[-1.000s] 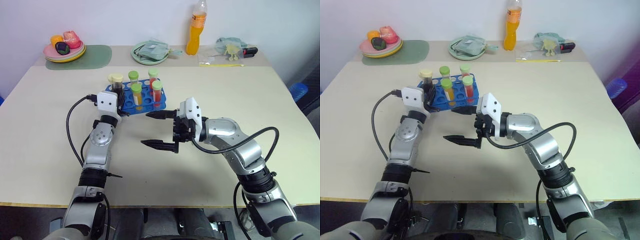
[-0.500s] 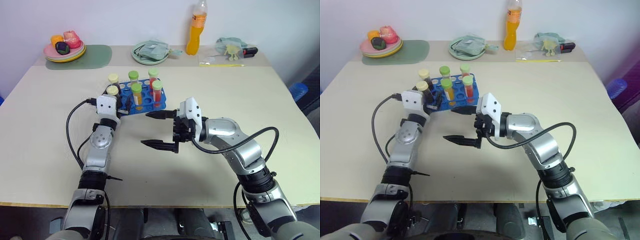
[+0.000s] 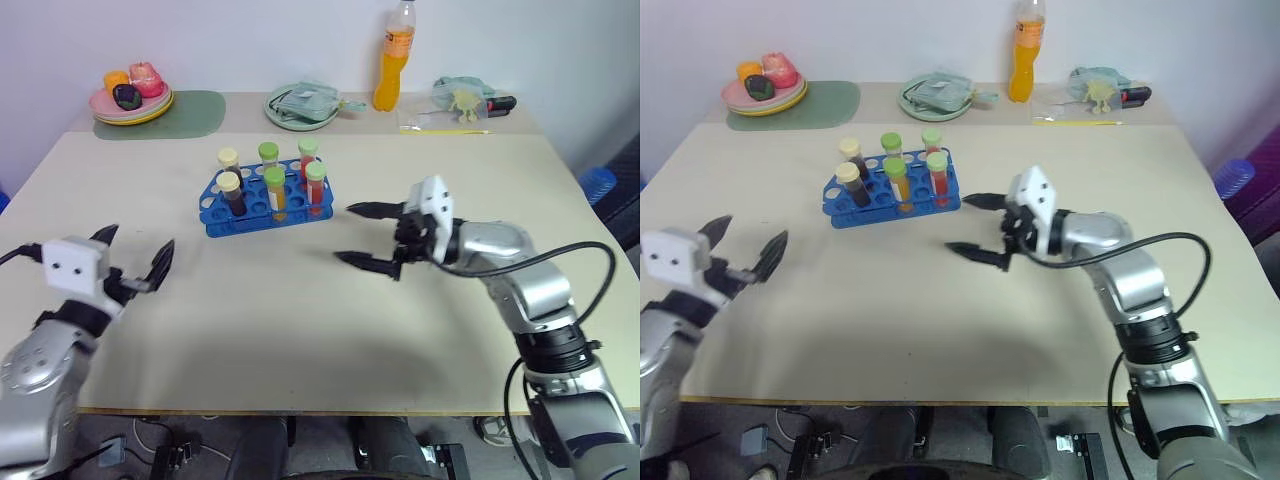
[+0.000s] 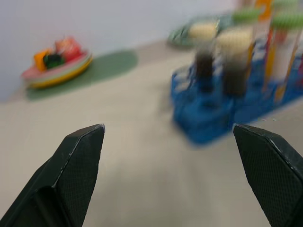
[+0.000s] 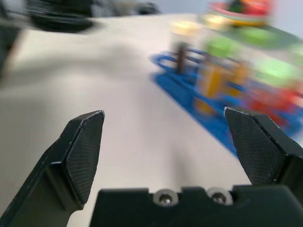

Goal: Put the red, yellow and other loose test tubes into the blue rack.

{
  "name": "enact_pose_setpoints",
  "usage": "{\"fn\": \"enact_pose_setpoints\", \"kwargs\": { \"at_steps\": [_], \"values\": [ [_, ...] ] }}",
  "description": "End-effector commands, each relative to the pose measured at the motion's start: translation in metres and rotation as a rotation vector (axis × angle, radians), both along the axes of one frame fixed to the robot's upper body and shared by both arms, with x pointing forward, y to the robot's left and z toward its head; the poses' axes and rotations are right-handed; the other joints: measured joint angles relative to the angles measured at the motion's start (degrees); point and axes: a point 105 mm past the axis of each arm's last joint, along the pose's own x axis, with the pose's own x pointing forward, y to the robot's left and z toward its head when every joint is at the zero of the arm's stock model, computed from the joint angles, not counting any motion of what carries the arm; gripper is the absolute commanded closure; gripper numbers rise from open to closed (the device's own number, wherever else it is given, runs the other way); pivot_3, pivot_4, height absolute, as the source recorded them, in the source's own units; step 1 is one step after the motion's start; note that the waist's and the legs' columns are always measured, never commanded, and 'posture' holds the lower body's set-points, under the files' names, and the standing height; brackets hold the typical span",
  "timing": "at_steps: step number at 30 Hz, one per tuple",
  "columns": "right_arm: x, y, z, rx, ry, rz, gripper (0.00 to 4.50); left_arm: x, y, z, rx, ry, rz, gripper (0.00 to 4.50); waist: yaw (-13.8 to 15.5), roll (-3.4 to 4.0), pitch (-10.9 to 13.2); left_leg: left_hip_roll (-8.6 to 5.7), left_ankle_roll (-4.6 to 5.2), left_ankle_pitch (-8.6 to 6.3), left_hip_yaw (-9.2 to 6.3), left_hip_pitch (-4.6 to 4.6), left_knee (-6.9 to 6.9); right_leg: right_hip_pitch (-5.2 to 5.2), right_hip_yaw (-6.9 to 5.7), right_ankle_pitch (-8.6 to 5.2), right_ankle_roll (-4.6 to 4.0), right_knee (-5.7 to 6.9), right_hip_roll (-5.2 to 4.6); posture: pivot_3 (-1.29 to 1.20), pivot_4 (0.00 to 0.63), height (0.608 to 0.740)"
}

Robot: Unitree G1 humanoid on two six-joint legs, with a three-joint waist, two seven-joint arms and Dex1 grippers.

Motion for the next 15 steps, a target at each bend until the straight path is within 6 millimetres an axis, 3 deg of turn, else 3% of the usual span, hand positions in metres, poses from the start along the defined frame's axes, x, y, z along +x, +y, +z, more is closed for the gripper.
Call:
{"fn": "enact_pose_setpoints", "kwargs": {
  "at_steps": [1, 7, 15],
  "values": [
    [0.018, -0.048, 0.013, -0.004, -0.056, -0.169, 0.00, -0.013, 0.002, 0.014, 0.030, -0.010, -0.035, 0.06, 0.08, 0.01, 0.00, 0.00, 0.03, -0.01, 0.01, 0.02, -0.01, 0.04, 0.00, -0.04, -0.08, -0.05, -0.01, 0.00, 0.150, 0.729],
    [0.030, -0.094, 0.000, -0.009, -0.041, -0.346, 0.00, -0.020, 0.007, 0.005, 0.042, 0.054, -0.063, 0.06, -0.56, 0.03, 0.01, 0.04, 0.04, -0.02, 0.03, 0.04, -0.04, 0.06, 0.05, 0.03, 0.05, -0.07, 0.01, 0.00, 0.150, 0.729],
    [0.019, -0.104, -0.025, -0.055, 0.020, -0.346, 0.00, -0.011, -0.004, -0.005, 0.011, 0.052, -0.059, 0.06, -0.67, 0.04, 0.01, 0.03, 0.04, -0.02, 0.04, 0.05, -0.06, 0.07, 0.07, 0.05, 0.09, -0.06, 0.02, 0.00, 0.150, 0.729]
  ]
}}
